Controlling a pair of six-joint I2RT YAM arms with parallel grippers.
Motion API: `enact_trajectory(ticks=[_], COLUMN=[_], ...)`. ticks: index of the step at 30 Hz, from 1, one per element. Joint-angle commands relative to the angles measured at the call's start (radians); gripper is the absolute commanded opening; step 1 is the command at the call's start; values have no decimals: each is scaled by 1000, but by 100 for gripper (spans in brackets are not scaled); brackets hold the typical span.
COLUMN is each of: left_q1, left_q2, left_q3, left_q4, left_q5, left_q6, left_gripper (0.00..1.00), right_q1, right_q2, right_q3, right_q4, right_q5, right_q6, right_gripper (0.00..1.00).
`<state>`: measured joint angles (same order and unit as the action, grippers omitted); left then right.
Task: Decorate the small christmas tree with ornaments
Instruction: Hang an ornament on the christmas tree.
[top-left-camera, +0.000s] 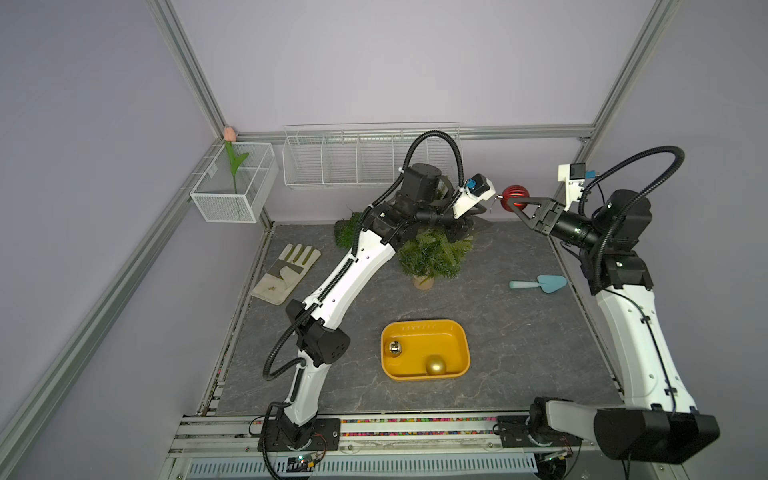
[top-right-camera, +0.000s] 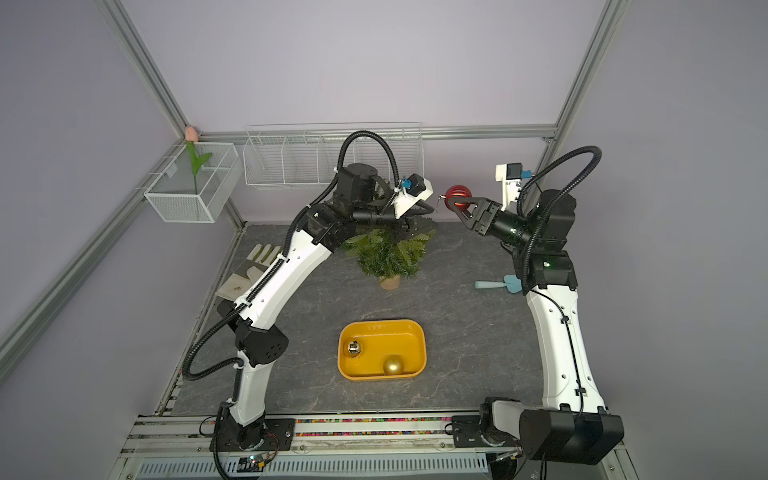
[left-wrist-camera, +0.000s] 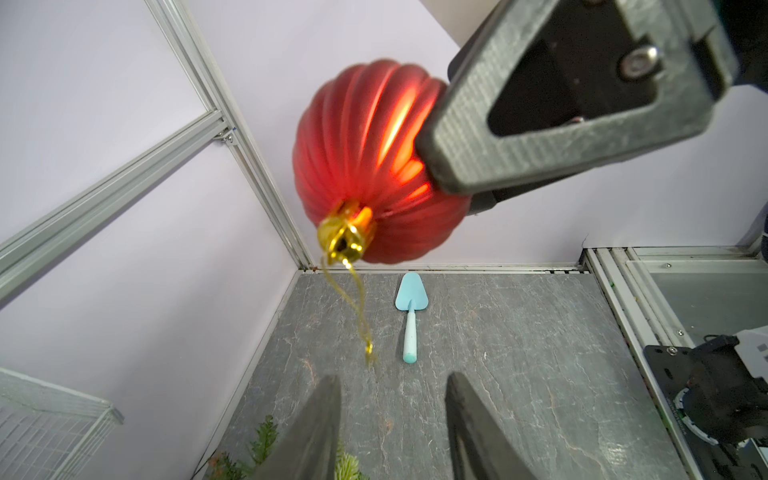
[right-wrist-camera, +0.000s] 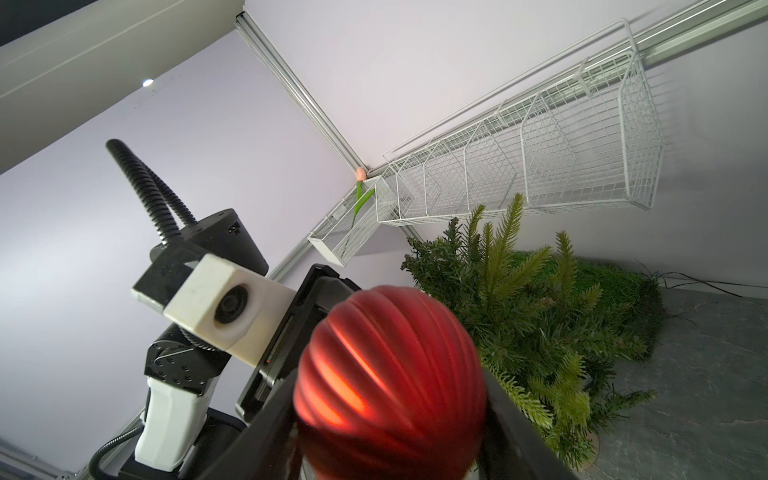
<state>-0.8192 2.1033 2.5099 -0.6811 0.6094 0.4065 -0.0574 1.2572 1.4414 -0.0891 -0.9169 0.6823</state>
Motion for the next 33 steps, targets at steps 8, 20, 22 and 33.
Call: enact_trajectory(ticks=[8, 20, 22, 33], left_q1=[-4, -4, -4, -4], left_q2=[38, 42, 43, 52], left_q3=[33, 32, 31, 31], left_q4=[58, 72, 70, 57], left_q5=[-12, -44, -23, 29], left_q6=[-58, -54, -50, -38], left_gripper=[30, 23, 26, 32], right_q1=[-3, -3, -4, -5], right_q2=[4, 1, 5, 13], right_q3=[-29, -29, -27, -15], right_q4=[56, -4, -6, -19], right_q5=[-33, -11, -9, 11], right_q6=[29, -19, -20, -30], right_gripper=[44, 43, 43, 41])
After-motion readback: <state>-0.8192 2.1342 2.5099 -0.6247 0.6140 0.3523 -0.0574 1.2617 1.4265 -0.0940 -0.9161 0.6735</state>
